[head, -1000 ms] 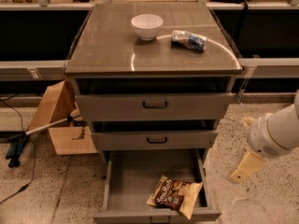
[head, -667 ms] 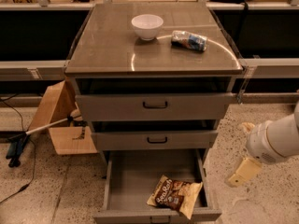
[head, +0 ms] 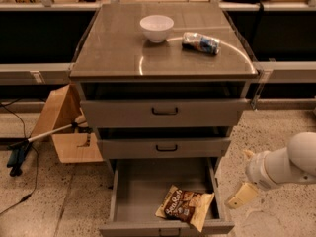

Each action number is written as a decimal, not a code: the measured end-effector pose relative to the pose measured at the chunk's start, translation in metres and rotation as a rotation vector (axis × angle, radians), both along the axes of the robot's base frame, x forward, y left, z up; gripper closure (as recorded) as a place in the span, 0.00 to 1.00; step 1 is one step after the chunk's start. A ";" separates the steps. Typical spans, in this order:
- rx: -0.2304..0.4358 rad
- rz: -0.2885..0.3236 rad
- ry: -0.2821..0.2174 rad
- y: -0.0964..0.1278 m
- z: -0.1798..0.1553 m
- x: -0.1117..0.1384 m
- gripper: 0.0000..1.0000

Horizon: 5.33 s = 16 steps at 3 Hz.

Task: Pick brown chip bag from bottom drawer and place on counter

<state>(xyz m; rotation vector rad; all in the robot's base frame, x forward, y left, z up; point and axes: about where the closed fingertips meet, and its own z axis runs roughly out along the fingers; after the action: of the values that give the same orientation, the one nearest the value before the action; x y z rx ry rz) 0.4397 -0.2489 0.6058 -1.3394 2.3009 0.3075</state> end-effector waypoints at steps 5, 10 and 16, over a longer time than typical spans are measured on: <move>0.046 0.377 0.129 0.046 -0.116 0.005 0.00; 0.119 0.094 0.207 0.034 -0.247 0.015 0.00; 0.225 0.001 0.178 0.032 -0.363 0.069 0.00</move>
Offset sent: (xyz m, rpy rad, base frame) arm 0.0124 0.0425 -0.1306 0.0569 0.1179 0.3534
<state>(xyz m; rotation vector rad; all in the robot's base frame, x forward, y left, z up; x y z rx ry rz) 0.5084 -0.2172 0.2423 -1.2440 2.3253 0.6894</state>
